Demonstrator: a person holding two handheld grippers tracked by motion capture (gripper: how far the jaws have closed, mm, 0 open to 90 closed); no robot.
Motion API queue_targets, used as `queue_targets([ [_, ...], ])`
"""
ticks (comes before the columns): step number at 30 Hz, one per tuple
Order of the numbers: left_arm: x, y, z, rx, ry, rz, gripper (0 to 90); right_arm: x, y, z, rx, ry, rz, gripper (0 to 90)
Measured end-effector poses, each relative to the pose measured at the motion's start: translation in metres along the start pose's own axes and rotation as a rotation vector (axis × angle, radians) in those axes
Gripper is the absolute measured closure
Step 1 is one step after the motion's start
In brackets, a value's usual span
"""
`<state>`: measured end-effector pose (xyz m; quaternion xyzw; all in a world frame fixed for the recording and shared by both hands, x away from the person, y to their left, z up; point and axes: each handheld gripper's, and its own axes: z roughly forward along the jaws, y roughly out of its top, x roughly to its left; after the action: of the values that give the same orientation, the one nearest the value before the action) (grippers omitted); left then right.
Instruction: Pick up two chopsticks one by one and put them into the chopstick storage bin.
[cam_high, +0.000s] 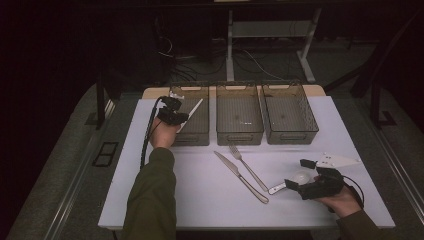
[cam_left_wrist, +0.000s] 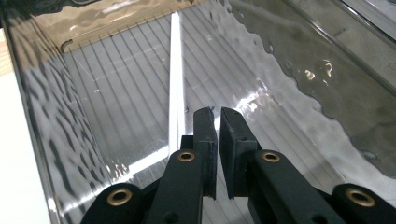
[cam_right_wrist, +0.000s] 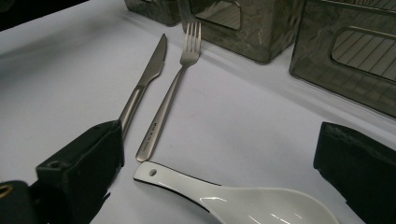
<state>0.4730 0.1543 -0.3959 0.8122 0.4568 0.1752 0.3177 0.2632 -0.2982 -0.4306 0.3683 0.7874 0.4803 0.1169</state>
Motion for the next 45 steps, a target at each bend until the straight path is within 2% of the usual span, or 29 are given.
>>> queue_targets([
  [9, -0.004, 0.004, -0.011, -0.053, -0.022, 0.008, 78.6, 0.0, 0.0, 0.0, 0.0, -0.001, -0.001, 2.0],
  [12, -0.005, 0.005, -0.017, -0.086, -0.064, -0.009, 74.5, 0.0, 0.0, 0.0, 0.001, -0.001, -0.001, 2.0],
  [15, -0.008, 0.006, -0.024, -0.105, -0.1, -0.007, 71.7, 0.0, 0.0, 0.001, 0.003, -0.003, 0.004, 2.0],
  [23, -0.022, 0.005, -0.042, -0.158, -0.186, 0.049, 62.5, -0.001, 0.0, 0.001, 0.002, -0.005, 0.003, 2.0],
  [28, -0.035, -0.002, -0.055, -0.193, -0.219, 0.063, 57.4, -0.001, 0.0, 0.001, 0.004, -0.008, 0.008, 2.0],
  [34, -0.049, -0.015, -0.069, -0.203, -0.25, 0.092, 51.2, 0.0, 0.0, 0.001, 0.007, -0.007, 0.005, 2.0],
  [38, -0.06, -0.027, -0.076, -0.203, -0.267, 0.125, 47.0, 0.001, 0.0, 0.0, 0.003, -0.004, 0.001, 2.0],
  [45, -0.074, -0.047, -0.084, -0.227, -0.297, 0.138, 40.0, 0.001, 0.0, 0.0, 0.004, -0.006, 0.002, 2.0],
])
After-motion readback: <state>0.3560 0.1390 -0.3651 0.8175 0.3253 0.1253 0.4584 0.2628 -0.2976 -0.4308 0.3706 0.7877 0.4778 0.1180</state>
